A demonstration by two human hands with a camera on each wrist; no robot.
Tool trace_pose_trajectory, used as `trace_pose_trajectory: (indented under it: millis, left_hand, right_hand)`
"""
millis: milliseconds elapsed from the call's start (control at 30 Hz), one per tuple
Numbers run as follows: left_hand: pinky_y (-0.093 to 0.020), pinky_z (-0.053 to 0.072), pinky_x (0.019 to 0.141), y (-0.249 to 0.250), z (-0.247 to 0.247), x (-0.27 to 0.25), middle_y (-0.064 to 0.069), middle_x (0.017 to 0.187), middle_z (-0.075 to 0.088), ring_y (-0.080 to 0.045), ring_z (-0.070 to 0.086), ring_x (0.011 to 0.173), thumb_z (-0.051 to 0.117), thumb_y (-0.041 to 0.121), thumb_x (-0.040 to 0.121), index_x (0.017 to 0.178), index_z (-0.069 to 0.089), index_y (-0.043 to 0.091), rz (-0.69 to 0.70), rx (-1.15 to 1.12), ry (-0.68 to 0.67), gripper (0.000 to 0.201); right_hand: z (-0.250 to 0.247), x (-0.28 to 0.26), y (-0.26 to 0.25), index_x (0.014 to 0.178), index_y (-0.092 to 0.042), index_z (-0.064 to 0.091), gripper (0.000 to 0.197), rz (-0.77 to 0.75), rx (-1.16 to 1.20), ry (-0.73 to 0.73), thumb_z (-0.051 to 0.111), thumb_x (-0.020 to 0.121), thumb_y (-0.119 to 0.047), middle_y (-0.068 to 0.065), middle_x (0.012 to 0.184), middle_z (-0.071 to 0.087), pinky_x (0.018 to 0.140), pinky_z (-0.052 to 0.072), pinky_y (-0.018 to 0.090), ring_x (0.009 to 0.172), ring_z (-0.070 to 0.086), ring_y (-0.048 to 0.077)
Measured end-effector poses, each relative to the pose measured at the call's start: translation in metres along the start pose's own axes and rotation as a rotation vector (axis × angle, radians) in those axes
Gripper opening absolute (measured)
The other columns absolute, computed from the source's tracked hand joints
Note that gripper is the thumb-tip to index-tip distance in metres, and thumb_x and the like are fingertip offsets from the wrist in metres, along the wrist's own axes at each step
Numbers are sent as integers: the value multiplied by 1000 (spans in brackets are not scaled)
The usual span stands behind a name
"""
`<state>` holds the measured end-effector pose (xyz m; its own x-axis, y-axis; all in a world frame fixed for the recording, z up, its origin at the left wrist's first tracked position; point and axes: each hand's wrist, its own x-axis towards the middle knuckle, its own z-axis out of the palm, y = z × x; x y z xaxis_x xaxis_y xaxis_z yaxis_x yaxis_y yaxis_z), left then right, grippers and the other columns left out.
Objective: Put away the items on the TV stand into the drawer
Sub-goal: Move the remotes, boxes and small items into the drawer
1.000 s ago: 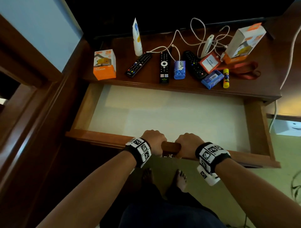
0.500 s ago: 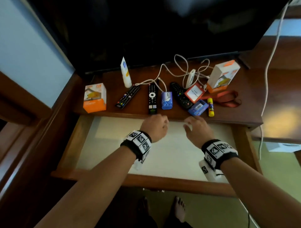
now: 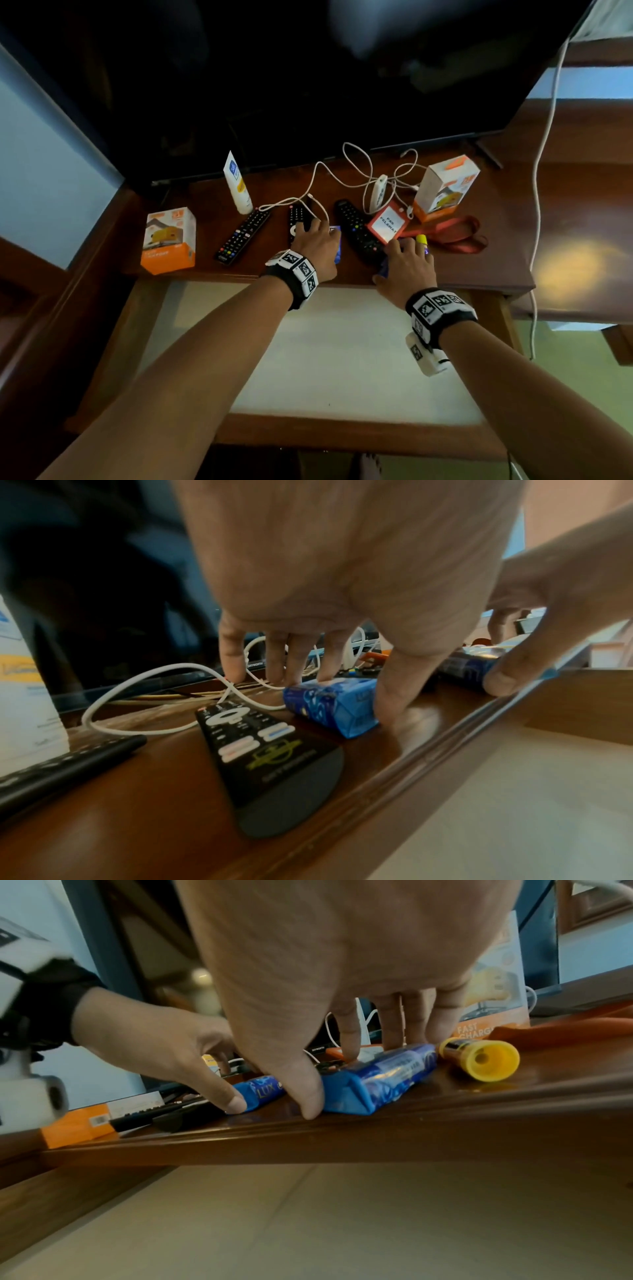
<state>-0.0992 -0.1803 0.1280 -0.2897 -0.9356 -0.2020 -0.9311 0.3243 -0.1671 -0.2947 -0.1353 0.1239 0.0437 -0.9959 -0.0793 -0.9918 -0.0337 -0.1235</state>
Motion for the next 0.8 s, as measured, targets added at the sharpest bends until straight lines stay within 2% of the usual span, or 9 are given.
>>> trace_pose_trajectory:
  millis: [100, 200, 300, 367, 467, 533, 600, 700, 800]
  left_hand:
    - [-55, 35, 107, 1, 2, -5, -11, 141, 49, -32, 43, 132, 75, 44, 81, 142, 44, 17, 15, -3, 13, 73]
    - [-48, 41, 102, 0, 2, -18, -10, 134, 51, -31, 45, 126, 79, 45, 78, 141, 44, 17, 47, -107, 76, 77]
    - [-43, 43, 102, -9, 4, -49, -9, 130, 48, -30, 46, 123, 80, 44, 75, 144, 42, 13, 53, -279, 159, 85]
    - [-43, 41, 103, -22, 9, -82, -8, 132, 46, -29, 44, 123, 77, 51, 75, 153, 34, 12, 15, -305, 165, 97]
    - [-44, 42, 103, -59, 29, -135, -6, 130, 43, -27, 41, 122, 73, 60, 75, 156, 28, 12, -29, -276, 32, 104]
    - [-45, 42, 102, -91, 51, -166, -5, 129, 42, -28, 41, 122, 73, 60, 74, 150, 36, 15, -54, -276, -97, 96]
    - [-45, 43, 99, -121, 75, -192, -6, 126, 41, -29, 42, 121, 74, 60, 72, 139, 44, 17, -90, -247, -227, 85]
    - [-45, 45, 98, -158, 108, -219, -9, 127, 43, -30, 46, 119, 80, 58, 70, 132, 46, 16, -138, -160, -404, 82]
    - [-47, 46, 97, -186, 130, -231, -11, 133, 42, -32, 47, 121, 87, 50, 68, 136, 42, 14, -151, -116, -523, 89]
  right_hand:
    - [-3, -8, -4, 132, -17, 48, 72, -40, -2, -5, 76, 71, -45, 12, 126, 49, 103, 42, 48, 120, 49, 36]
    - [-8, -22, -14, 130, -15, 49, 73, -92, 96, -4, 77, 68, -40, 14, 119, 49, 90, 48, 46, 108, 51, 38]
    - [-12, -44, -34, 141, -17, 42, 82, -141, 262, -55, 75, 71, -43, 12, 127, 46, 93, 46, 43, 113, 45, 35]
    - [-13, -59, -52, 147, -22, 34, 87, -196, 320, -153, 74, 74, -46, 9, 130, 43, 93, 46, 41, 117, 43, 32]
    - [-8, -75, -83, 150, -24, 33, 84, -301, 413, -336, 74, 79, -46, 3, 126, 40, 93, 47, 33, 114, 53, 27]
    - [3, -78, -107, 153, -22, 33, 87, -349, 427, -469, 74, 80, -46, 3, 130, 36, 99, 48, 33, 113, 56, 25]
    - [20, -77, -134, 151, -15, 34, 89, -392, 384, -581, 74, 78, -47, 2, 132, 31, 101, 49, 36, 111, 57, 26]
    - [49, -72, -185, 134, -7, 45, 77, -460, 308, -723, 78, 75, -42, 2, 125, 31, 92, 54, 41, 100, 60, 28]
    - [77, -68, -238, 130, -14, 44, 81, -539, 285, -780, 83, 69, -50, -2, 118, 35, 88, 53, 39, 95, 56, 21]
